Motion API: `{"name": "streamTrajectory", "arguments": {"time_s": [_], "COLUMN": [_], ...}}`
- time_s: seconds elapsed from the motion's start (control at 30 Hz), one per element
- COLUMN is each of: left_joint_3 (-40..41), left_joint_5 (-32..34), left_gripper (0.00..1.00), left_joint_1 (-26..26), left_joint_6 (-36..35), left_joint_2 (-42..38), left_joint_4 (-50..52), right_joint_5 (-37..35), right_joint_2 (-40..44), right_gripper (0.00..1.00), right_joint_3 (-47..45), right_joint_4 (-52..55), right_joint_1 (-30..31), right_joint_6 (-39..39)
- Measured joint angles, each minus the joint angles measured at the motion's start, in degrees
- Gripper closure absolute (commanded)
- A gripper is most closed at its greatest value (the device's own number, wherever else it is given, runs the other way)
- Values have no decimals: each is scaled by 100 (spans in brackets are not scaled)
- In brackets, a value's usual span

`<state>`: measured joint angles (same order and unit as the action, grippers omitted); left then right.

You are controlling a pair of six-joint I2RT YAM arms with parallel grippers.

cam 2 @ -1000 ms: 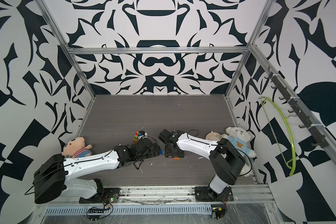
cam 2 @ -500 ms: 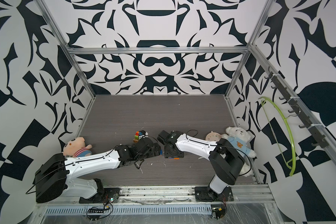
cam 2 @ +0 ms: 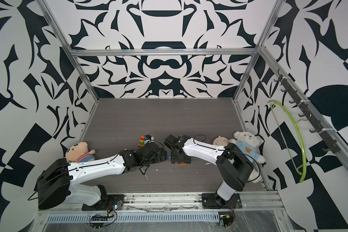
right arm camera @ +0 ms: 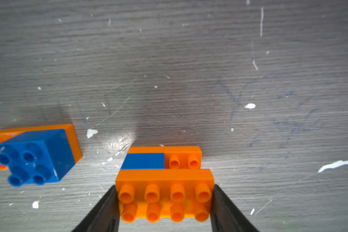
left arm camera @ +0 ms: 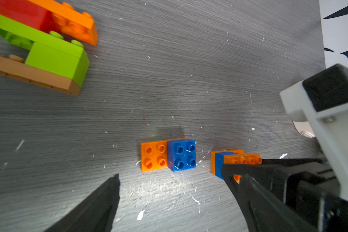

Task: Assemble the number 5 with lego
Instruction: Assemble the lego brick with the lego brick.

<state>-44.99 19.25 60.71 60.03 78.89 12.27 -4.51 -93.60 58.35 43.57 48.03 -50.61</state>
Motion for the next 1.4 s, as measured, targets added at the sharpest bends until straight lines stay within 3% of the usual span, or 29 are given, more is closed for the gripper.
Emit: {"name": "streamTrajectory", "arguments": {"time_s": [0.33,0.7,1.2,1.4], "left_joint_3": [0,0,0,0], "left_joint_5": [4,11,15,11], "left_gripper": [1,1,1,1], "left_joint_1": [0,0,0,0], "left_joint_6": [2,2,-2,-11], "left_joint_2": [-2,-9,-9,-9], "left_joint_4": [4,37,42,42], "right_joint_5": [184,208,90,0], "right_joint_2": [-553,-361,-72,190], "right_gripper": [47,46,19,17], "right_joint_3": [494,234,-50,-168], "right_joint_4": [461,179,-52,26], "right_joint_1": [-94,-107,-105,-105], "right_joint_6": [127,140,166,164]}}
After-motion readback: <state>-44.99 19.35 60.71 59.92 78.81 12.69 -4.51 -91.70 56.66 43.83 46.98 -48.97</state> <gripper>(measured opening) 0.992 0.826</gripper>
